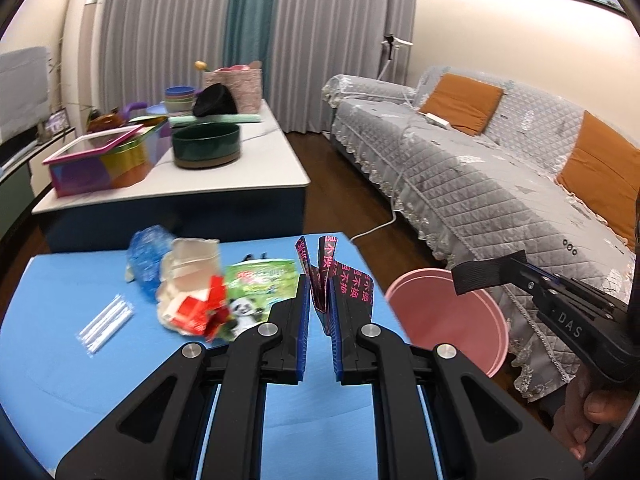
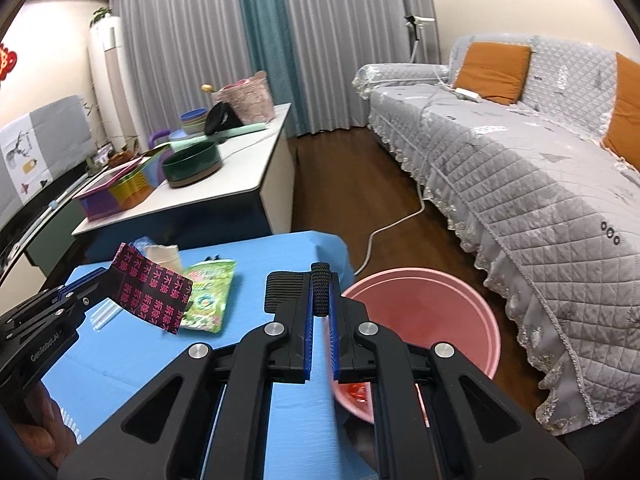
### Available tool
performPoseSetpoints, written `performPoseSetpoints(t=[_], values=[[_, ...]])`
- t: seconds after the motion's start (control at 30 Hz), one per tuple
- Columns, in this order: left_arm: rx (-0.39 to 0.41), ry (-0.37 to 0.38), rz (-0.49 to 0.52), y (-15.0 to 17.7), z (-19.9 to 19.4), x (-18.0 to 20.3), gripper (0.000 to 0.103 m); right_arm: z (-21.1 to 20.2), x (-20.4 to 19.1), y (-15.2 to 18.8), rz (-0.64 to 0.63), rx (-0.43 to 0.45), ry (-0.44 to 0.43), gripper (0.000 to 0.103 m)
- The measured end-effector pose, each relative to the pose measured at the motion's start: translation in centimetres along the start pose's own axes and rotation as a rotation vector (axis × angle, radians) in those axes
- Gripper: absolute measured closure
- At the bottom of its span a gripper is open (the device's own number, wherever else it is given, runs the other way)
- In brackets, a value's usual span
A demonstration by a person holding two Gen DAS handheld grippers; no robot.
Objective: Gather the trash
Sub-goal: 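Carry both items over the pink bin and open both tools to drop them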
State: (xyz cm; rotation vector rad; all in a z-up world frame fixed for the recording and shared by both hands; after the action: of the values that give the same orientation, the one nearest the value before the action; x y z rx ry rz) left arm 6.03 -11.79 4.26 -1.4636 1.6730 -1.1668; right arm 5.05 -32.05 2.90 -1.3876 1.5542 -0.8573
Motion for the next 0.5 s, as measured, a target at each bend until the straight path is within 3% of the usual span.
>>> performPoseSetpoints(t=[0.5], values=[[-0.015, 0.087, 0.053, -0.8, 3.2, 6.0, 0.094, 0.1, 7.2, -2.1, 0.068, 0.017, 0.123, 0.096]])
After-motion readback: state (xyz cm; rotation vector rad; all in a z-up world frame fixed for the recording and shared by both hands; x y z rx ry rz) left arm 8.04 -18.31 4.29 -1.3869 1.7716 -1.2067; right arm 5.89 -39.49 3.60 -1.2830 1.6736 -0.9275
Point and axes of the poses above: each gripper's, at about its wrist camera, not at the fingertips, and z roughly the way its jaws point, x to its right, y to its underside, the point moved 2 cm from there along z, roughly the way its jaws point, and after that the axes turned 9 degrees about x, right-handed, at the moved point
